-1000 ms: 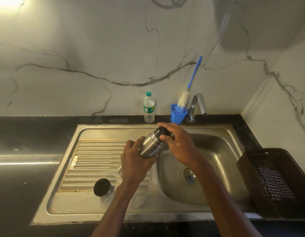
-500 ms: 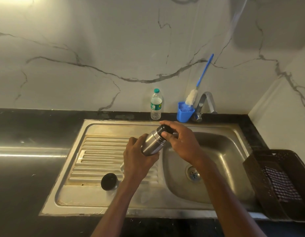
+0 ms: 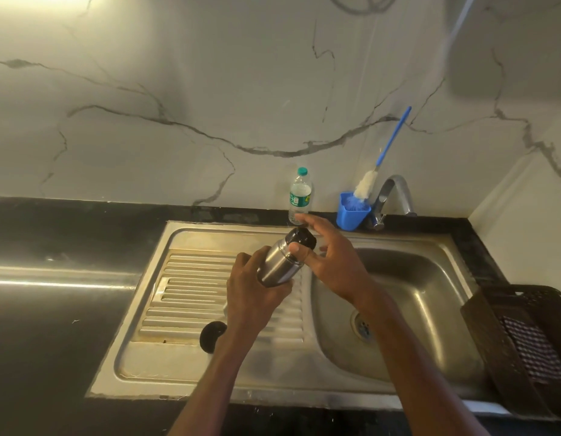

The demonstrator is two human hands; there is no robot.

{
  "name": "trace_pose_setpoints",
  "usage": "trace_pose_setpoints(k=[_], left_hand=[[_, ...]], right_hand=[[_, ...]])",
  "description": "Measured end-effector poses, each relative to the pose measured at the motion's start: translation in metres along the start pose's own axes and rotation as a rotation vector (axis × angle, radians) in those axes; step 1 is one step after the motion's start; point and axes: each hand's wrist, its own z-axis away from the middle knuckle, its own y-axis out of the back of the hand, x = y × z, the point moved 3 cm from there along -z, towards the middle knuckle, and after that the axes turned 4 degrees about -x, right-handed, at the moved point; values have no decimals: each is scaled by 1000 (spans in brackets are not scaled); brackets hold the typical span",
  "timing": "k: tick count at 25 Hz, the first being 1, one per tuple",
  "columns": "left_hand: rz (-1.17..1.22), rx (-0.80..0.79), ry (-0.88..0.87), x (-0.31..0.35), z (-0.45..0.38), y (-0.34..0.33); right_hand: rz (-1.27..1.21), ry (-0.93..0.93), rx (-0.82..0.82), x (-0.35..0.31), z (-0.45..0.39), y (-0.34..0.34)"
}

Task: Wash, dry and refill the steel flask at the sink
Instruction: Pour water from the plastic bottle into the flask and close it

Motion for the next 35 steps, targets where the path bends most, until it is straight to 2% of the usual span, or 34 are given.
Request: trace_pose_setpoints(k=[2,4,6,9,11,15,17,19,21,24,25,28,32,33,35], left_hand=[[14,1,15,-5,-3,7],[24,2,9,-9,-4,15],[21,1,5,-16,-5,23],[52,-2,-7,-28,-5,37],[78,-4,-11,-35,-7,47],[49,13,-17,-48,-13,65],[14,38,-22,-52,-12,72],[-31,43,-40,-59,-10,78],[-28,29,-29,-69,-8,84],[20,8,34,-82,-6,94],[40,0,46,-86,-5,96],[41,2,34,-88,2,103],[-7,26,77,-94,9,110],[-8,28,83,-95,11,112],[11,43,98,-98,15,118]], right_hand=[[-31,31,-15,-5,-4,-9],[26,15,86,-11,-9,-15],[60,-12,108,-16,-14,-23],[-6,77,-59,-24,-16,-41],[-17,131,-98,-29,-19,-49],[116,169,60,-39,-32,-79],[223,93,191,-43,-34,-99],[232,-19,241,-46,-34,-109],[145,-55,160,-48,-36,-108],[11,-3,-62,-52,-32,-112],[-20,7,-86,-53,-29,-115],[-14,22,31,-55,-24,-128],[145,22,232,-59,-22,-149],[167,23,258,-59,-22,-153],[96,17,191,-58,-24,-157]])
